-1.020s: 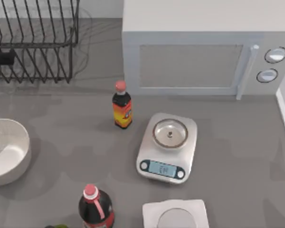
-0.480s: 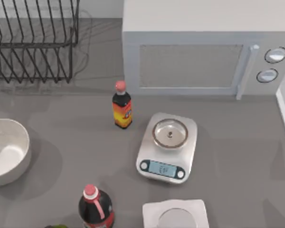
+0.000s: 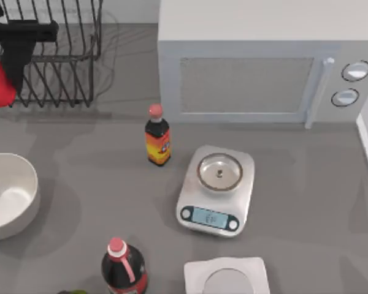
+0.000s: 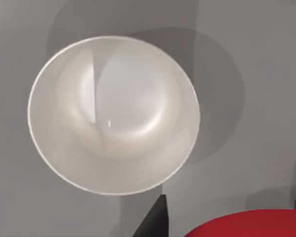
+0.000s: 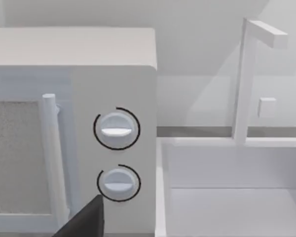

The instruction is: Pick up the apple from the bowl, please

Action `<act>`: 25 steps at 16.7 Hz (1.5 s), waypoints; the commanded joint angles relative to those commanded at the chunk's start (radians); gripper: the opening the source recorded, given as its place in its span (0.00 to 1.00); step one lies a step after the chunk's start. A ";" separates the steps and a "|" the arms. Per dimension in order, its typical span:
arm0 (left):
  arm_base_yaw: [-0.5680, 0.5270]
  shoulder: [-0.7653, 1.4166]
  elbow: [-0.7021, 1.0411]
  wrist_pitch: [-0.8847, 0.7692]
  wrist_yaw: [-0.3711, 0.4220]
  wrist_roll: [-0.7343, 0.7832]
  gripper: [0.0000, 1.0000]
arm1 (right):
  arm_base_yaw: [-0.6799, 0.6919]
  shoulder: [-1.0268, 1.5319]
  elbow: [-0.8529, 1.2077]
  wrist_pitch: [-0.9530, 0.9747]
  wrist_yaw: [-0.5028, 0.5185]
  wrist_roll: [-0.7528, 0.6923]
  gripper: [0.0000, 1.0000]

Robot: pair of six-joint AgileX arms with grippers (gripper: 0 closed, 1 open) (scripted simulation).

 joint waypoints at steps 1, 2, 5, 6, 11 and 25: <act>-0.058 0.041 0.013 0.022 0.000 -0.058 0.00 | 0.000 0.000 0.000 0.000 0.000 0.000 1.00; -0.119 0.082 0.027 0.045 0.001 -0.121 0.00 | 0.000 0.000 0.000 0.000 0.000 0.000 1.00; -0.279 0.194 0.060 0.115 0.001 -0.282 0.00 | 0.000 0.000 0.000 0.000 0.000 0.000 1.00; -0.313 0.222 0.067 0.134 0.002 -0.317 0.00 | 0.000 0.000 0.000 0.000 0.000 0.000 1.00; -0.353 0.256 0.074 0.162 0.002 -0.357 0.00 | 0.000 0.000 0.000 0.000 0.000 0.000 1.00; -0.359 0.248 -0.319 0.516 0.014 -0.333 0.00 | 0.000 0.000 0.000 0.000 0.000 0.000 1.00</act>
